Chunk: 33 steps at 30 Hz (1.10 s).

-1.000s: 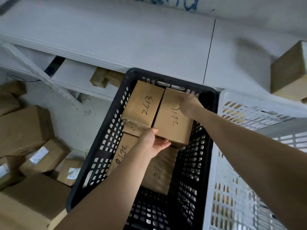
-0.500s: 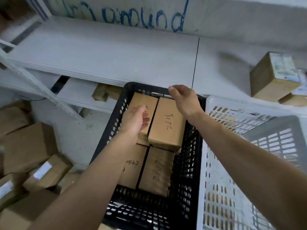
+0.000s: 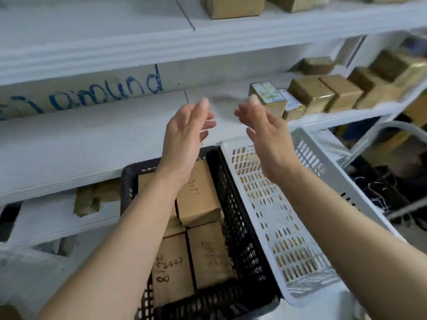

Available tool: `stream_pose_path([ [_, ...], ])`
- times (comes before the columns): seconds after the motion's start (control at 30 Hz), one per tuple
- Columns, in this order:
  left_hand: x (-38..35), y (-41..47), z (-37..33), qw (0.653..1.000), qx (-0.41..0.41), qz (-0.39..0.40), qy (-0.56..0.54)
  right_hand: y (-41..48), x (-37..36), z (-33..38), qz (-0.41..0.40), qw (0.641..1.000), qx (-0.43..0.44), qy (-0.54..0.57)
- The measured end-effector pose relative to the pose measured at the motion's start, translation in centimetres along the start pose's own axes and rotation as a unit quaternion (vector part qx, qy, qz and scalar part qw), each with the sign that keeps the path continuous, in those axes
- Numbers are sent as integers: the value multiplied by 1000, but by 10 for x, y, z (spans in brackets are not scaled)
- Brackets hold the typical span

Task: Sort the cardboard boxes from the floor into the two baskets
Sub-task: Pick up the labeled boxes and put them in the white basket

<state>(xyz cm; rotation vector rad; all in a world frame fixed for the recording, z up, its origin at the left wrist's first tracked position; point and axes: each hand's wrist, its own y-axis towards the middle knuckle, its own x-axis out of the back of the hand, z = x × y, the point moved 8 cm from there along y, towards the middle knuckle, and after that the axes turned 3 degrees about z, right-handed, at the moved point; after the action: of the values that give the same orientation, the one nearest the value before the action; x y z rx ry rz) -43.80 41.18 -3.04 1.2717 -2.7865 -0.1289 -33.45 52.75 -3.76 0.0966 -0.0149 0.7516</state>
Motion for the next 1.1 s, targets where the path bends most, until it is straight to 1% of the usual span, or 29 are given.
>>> stream_pose_path([
  [0.03, -11, -2, -7, 1000, -15, 21, -8, -9, 10, 4, -20, 1000, 2, 9],
  [0.13, -60, -15, -26, 991, -51, 119, -39, -48, 55, 16, -103, 994, 12, 40],
  [0.27, -143, -51, -40, 960, -58, 260, -91, -112, 126, 20, -224, 974, 13, 38],
  [0.43, -249, -130, -52, 903, -43, 409, -122, -214, 218, 25, -378, 926, 9, -1],
  [0.6, -334, -229, -60, 839, -26, 525, -140, -338, 289, 34, -500, 865, 3, -24],
  [0.73, -391, -318, -63, 796, -11, 588, -146, -440, 333, 33, -578, 815, -6, -23],
  [0.87, -438, -408, -63, 765, 6, 629, -140, -535, 373, 29, -622, 783, -11, -9],
  [0.93, -457, -448, -61, 757, 15, 638, -139, -576, 393, 24, -636, 771, -21, -7],
  [1.1, -500, -522, -52, 752, 30, 647, -127, -655, 439, 13, -667, 744, -35, 7],
])
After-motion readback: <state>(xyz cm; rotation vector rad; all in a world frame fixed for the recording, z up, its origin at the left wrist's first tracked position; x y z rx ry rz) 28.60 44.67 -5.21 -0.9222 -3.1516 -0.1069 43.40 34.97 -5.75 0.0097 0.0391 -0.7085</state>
